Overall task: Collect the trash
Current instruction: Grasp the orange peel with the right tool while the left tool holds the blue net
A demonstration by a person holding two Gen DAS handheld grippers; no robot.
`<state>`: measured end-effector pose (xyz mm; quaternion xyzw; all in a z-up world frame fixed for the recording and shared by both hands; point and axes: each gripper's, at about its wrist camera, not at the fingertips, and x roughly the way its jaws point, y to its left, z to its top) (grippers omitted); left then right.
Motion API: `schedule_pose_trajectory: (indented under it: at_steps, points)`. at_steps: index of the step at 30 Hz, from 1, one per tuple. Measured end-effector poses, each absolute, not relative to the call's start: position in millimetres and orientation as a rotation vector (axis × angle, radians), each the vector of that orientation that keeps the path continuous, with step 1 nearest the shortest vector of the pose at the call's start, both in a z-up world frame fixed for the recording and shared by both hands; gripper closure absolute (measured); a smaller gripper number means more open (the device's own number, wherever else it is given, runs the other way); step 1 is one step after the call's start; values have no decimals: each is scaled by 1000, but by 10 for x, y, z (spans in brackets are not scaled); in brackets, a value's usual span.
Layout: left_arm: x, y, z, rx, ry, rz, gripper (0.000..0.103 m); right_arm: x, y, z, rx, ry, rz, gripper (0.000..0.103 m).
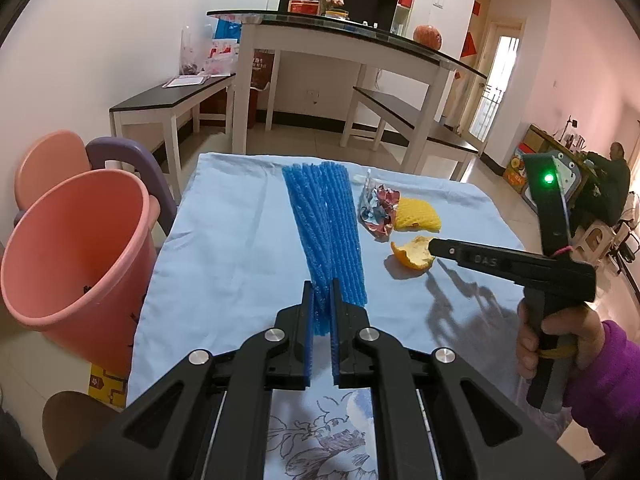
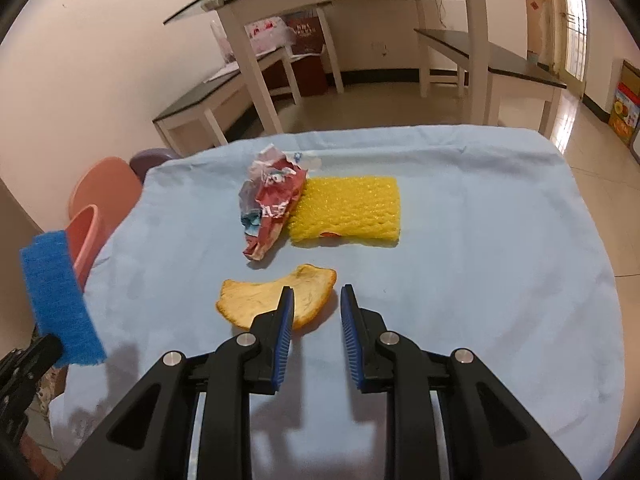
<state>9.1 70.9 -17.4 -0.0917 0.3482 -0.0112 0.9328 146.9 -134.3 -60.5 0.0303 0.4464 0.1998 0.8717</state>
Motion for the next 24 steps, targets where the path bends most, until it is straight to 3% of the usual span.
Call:
schedule_pose_trajectory:
  at_steps: [4,6,10,24]
  points:
    - [95,730,-190,-203,718,-25,97,1525,-1308,-679,58,946,415,80]
    - [100,733,-187,-206,717,-28,97,1543,-1313,-709,64,955,408,89]
    - [116,757,-188,-209,713,-29,97,1518,-1368,-673,101,949,417,97]
    - [2,984,-101,-199,638,37,97,1162,-972,-30,99,813,563,98]
